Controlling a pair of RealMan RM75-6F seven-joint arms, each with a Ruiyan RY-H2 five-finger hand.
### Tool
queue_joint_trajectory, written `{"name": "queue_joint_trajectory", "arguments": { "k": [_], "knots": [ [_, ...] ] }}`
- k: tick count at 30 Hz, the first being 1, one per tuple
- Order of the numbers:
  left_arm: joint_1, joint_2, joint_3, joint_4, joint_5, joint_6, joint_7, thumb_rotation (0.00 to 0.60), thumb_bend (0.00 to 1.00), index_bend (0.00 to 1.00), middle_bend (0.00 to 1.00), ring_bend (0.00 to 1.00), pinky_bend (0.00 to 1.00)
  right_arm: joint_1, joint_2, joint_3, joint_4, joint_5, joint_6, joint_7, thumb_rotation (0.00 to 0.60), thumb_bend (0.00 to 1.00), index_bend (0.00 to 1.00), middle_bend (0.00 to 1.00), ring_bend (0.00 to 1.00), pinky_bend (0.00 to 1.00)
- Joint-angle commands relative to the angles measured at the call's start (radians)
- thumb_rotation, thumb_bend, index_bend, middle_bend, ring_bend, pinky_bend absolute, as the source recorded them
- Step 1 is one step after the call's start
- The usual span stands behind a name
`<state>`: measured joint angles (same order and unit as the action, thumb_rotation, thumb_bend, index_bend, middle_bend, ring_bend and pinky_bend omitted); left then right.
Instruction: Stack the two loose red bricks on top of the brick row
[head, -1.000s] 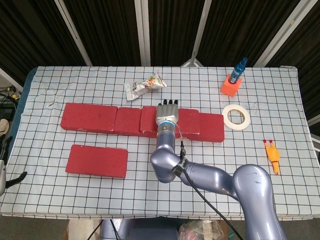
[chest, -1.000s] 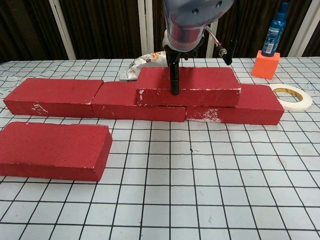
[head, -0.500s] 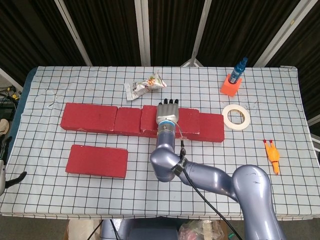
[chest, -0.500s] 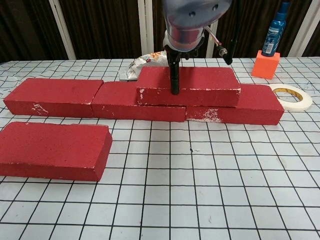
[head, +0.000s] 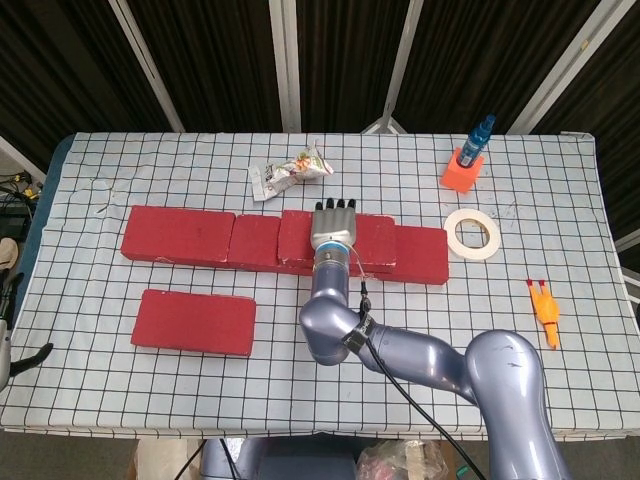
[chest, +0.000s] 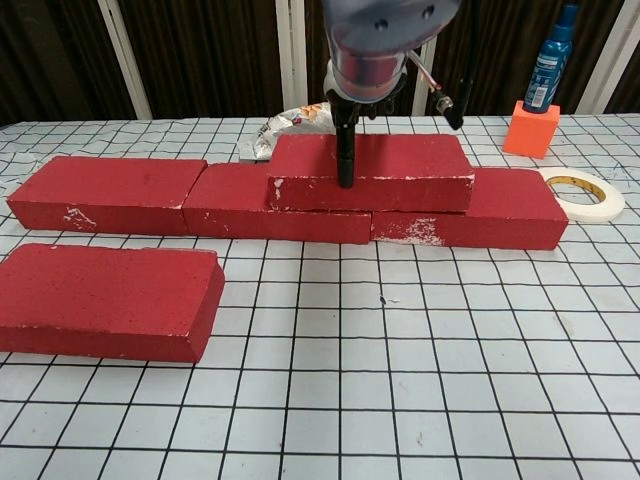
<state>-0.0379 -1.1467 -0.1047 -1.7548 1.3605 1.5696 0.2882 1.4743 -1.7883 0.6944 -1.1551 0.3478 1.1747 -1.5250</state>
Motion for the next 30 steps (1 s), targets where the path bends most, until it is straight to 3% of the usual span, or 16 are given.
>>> {"name": "queue_joint_trajectory", "arguments": {
  "k": [1,9,12,15,22,25,30],
  "knots": [
    [0.000,0.000,0.000,0.000,-0.001,-0.001,0.000,0.600,0.00,0.07,0.00,0.00,0.00,-0.001,-0.001,0.002,0.000,-0.001,0.001,0.000,0.600,0.18,0.04,0.00,0.00,0.00],
    [-0.001,0.000,-0.002,0.003,-0.004,-0.001,-0.001,0.600,0.00,0.07,0.00,0.00,0.00,-0.014,0.028,0.018,-0.063,0.001,0.026,-0.002,0.600,0.18,0.01,0.00,0.00,0.00],
    [-0.002,0.002,-0.002,0.003,-0.003,-0.004,-0.007,0.600,0.00,0.07,0.00,0.00,0.00,-0.051,0.082,0.024,-0.168,-0.016,0.049,0.022,0.600,0.18,0.00,0.00,0.00,0.00],
    [-0.003,0.005,0.003,0.004,0.009,-0.005,-0.015,0.600,0.00,0.07,0.00,0.00,0.00,-0.143,0.178,0.007,-0.352,-0.071,0.075,0.086,0.600,0.18,0.00,0.00,0.00,0.00],
    [-0.003,0.007,0.027,-0.002,0.054,-0.008,-0.023,0.600,0.00,0.07,0.00,0.00,0.00,-0.474,0.471,-0.144,-0.817,-0.413,0.114,0.358,0.600,0.18,0.00,0.00,0.00,0.00],
    [-0.005,0.005,0.043,-0.008,0.080,-0.016,-0.019,0.600,0.00,0.07,0.00,0.00,0.00,-0.623,0.602,-0.198,-0.917,-0.559,0.056,0.505,0.600,0.18,0.00,0.00,0.00,0.00],
    [-0.012,-0.001,0.073,-0.018,0.129,-0.034,-0.008,0.600,0.00,0.07,0.00,0.00,0.00,-0.834,0.772,-0.287,-0.966,-0.820,-0.002,0.733,0.600,0.18,0.00,0.00,0.00,0.00]
  ]
}}
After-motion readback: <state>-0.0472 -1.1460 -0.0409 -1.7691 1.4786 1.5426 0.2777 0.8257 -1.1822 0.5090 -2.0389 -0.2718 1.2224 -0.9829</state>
